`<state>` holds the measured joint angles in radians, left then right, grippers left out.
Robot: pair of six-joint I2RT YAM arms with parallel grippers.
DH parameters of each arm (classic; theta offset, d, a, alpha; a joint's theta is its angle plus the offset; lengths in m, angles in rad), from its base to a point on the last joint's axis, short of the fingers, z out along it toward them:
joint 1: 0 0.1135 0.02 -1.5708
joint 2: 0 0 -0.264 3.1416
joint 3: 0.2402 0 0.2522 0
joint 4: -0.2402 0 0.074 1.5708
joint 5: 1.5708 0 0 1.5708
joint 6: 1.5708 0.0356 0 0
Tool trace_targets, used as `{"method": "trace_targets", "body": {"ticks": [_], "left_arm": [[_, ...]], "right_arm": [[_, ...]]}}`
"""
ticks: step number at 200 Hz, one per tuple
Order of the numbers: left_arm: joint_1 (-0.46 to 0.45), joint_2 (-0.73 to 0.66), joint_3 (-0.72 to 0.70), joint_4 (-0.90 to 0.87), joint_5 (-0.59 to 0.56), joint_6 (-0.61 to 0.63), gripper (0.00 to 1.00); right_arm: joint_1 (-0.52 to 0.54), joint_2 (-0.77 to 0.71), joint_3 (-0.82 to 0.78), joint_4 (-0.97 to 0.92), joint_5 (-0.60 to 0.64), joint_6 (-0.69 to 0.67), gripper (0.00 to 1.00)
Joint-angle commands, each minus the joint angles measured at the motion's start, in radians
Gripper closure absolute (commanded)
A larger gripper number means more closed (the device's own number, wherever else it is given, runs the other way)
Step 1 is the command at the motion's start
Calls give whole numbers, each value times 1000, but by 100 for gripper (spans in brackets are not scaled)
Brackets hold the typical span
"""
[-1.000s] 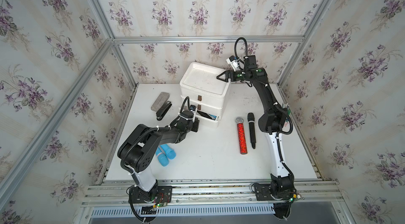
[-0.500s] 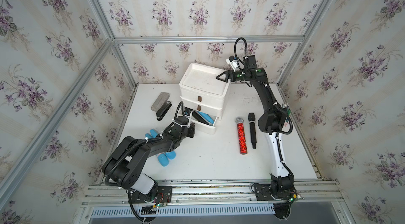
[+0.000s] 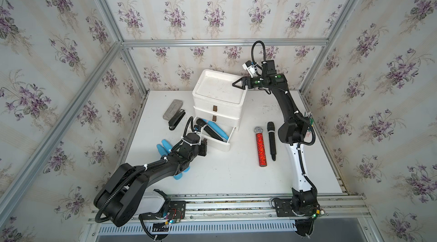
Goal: Take the microphone out of the drawer
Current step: Open the drawer in the storage box, then pick up the microphone from the drawer.
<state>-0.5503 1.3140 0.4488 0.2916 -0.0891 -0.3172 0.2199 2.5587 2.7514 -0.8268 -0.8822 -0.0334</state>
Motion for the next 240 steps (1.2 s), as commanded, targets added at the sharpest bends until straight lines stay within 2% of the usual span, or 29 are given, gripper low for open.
{"method": "trace_targets", "body": {"ticks": [1, 37, 70, 87, 101, 123, 133, 137, 139, 203, 240], "left_arm": [[-14, -30, -9, -27, -48, -43, 100], [-20, -47, 5, -84, -101, -72, 99], [-19, -16, 21, -93, -86, -93, 81], [-19, -16, 28, -99, -84, -99, 63], [-19, -28, 35, -110, -86, -99, 38], [-19, -66, 55, -162, -95, -95, 23], [-19, -87, 68, -191, -105, -94, 13], [-19, -94, 73, -204, -106, -90, 3], [-19, -97, 75, -209, -107, -90, 1], [-19, -167, 184, -376, -54, -66, 1], [-17, -167, 308, -544, -42, -39, 1]], "right_arm": [[3, 18, -8, -113, 72, -20, 5], [3, 13, -8, -101, 71, -13, 5], [4, 3, -7, -98, 71, -14, 5], [4, -5, -7, -95, 74, -13, 4], [4, -15, -7, -92, 77, -13, 4], [3, -26, -6, -72, 79, -2, 3], [4, -64, -7, -58, 78, 4, 2], [4, -69, -6, -54, 80, 8, 2], [4, -72, -6, -51, 79, 9, 2], [5, -149, -5, 18, 105, 34, 0], [14, -210, -5, -4, 146, 12, 0]]}}
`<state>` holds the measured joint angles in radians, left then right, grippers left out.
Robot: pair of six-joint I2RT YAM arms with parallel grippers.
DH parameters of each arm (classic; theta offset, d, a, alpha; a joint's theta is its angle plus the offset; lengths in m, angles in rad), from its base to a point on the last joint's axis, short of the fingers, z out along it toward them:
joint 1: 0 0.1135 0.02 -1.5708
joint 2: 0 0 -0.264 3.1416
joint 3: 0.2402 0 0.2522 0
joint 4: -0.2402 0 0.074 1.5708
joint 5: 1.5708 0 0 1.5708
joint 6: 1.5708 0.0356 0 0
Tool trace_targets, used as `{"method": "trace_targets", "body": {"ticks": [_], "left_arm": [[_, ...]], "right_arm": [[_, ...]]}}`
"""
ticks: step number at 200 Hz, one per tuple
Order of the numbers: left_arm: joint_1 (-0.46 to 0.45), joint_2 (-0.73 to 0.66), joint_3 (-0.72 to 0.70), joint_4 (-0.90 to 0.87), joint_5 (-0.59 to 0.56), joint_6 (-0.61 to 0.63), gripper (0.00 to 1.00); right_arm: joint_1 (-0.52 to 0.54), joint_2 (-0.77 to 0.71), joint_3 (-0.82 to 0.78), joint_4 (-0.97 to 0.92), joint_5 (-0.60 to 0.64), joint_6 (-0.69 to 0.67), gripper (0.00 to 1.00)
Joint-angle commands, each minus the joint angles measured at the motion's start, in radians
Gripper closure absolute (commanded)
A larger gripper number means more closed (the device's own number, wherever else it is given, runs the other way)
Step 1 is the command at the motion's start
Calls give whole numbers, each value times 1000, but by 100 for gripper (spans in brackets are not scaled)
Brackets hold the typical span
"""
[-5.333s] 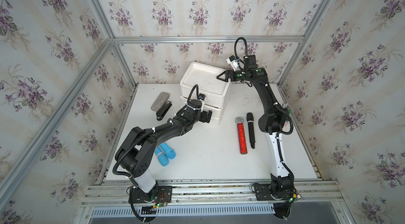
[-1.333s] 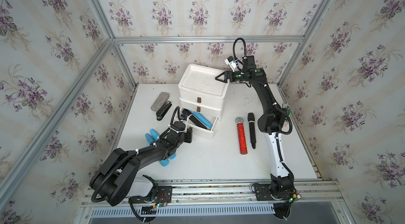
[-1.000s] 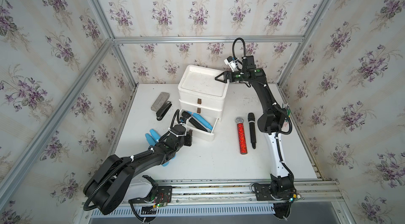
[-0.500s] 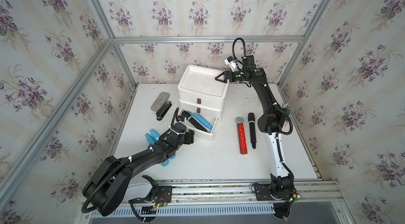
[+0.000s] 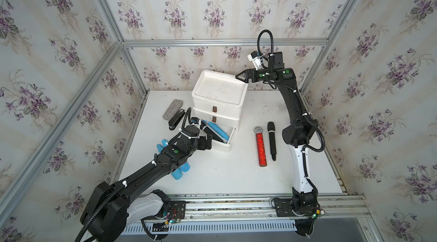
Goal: Take the microphone out of the drawer
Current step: Pick up the microphone from the drawer.
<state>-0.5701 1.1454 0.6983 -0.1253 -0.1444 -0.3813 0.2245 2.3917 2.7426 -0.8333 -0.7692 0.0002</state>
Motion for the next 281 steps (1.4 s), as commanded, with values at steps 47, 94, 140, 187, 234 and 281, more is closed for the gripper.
{"method": "trace_targets", "body": {"ticks": [47, 94, 140, 187, 234, 281], "left_arm": [[29, -40, 169, -242, 92, 14, 1], [97, -103, 228, -332, 184, 24, 1], [270, -198, 254, -425, 290, 35, 1], [469, -241, 267, -470, 427, 72, 1], [516, -233, 267, -470, 532, 127, 1], [516, -219, 285, -492, 651, 211, 1]], "right_arm": [[116, -125, 4, -133, 244, -145, 0], [243, -155, 4, -228, 362, -195, 0], [390, -156, 4, -287, 387, -236, 0], [490, -216, -203, -221, 379, -264, 0], [527, -346, -620, 0, 356, -228, 0], [530, -404, -925, 202, 324, -154, 0]]}}
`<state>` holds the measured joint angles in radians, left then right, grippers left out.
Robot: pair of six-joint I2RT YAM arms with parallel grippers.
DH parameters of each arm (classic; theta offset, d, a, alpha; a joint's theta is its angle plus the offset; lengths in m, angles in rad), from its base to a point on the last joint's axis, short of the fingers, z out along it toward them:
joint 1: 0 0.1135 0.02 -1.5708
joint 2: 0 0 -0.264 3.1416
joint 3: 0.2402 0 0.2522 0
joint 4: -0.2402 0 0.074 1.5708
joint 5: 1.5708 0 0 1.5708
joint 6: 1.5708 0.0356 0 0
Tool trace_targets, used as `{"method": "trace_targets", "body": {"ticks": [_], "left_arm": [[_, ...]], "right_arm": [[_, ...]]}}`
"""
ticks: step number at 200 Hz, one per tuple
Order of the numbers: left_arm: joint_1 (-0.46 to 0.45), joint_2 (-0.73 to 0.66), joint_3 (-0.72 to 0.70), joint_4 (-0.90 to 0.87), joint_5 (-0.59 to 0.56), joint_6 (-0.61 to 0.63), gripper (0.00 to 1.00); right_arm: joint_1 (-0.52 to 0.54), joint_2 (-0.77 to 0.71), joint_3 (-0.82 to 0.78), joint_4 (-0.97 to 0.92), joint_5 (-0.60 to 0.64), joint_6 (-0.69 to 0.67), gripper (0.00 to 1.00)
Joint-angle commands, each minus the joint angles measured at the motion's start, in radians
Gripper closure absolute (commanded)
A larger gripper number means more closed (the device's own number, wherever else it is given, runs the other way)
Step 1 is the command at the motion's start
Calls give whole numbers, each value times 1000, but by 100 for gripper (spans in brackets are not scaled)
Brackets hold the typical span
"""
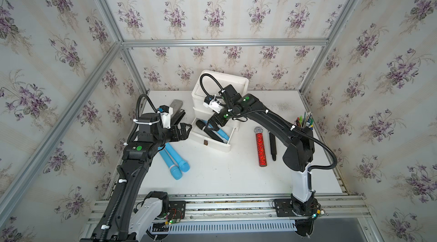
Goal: Take the microphone out of the drawer
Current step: Pick up the microphone from the drawer.
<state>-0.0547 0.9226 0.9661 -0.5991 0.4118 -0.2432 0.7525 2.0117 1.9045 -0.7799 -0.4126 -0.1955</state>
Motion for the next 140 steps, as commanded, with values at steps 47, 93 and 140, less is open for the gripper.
{"method": "trace_targets", "body": {"ticks": [47, 93, 140], "left_arm": [[1, 10, 26, -30, 144, 107, 1], [1, 28, 25, -27, 151, 96, 1], [1, 47, 23, -25, 163, 86, 1]], "right_arm": [[6, -35, -254, 316, 2, 138, 4], [36, -5, -309, 409, 157, 199, 17], [72, 65, -290, 459, 272, 235, 37]]}}
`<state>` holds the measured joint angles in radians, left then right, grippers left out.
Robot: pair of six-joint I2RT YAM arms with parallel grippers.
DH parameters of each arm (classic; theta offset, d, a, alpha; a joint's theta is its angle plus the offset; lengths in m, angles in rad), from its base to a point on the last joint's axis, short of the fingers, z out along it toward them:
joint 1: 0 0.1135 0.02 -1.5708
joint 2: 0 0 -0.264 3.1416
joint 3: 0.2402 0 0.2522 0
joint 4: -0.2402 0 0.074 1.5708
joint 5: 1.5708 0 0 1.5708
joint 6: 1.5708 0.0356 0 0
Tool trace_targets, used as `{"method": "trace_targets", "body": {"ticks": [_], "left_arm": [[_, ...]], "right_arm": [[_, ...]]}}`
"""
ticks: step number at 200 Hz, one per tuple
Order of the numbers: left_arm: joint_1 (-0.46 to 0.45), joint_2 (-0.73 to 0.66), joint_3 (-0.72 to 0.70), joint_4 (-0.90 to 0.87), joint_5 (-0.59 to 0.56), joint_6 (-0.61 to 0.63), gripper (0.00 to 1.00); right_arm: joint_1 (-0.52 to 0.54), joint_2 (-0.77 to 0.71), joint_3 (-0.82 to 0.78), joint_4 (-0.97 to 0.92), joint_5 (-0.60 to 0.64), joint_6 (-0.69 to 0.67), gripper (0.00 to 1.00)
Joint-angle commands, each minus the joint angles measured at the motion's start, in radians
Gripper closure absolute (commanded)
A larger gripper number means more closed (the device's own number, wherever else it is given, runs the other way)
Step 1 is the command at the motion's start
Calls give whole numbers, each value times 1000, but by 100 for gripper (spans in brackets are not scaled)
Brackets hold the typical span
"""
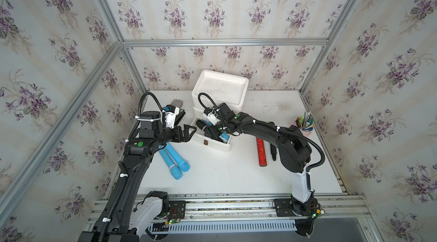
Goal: Take the microphone out of the drawer
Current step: Pick up the microphone from the drawer.
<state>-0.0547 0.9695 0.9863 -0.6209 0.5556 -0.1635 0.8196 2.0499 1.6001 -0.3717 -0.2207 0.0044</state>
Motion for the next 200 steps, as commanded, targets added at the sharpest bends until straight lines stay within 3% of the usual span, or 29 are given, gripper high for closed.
{"method": "trace_targets", "body": {"ticks": [1, 93, 200], "left_arm": [[1, 0, 2, -3, 18, 6, 1], [-1, -9, -13, 16, 25, -17, 1], [-1, -6, -17, 26, 26, -27, 1]], "right_arm": [[4, 28, 15, 51, 79, 36, 38], [6, 142, 109, 33, 69, 22, 42], [8, 277, 240, -78, 157, 1, 43]]}}
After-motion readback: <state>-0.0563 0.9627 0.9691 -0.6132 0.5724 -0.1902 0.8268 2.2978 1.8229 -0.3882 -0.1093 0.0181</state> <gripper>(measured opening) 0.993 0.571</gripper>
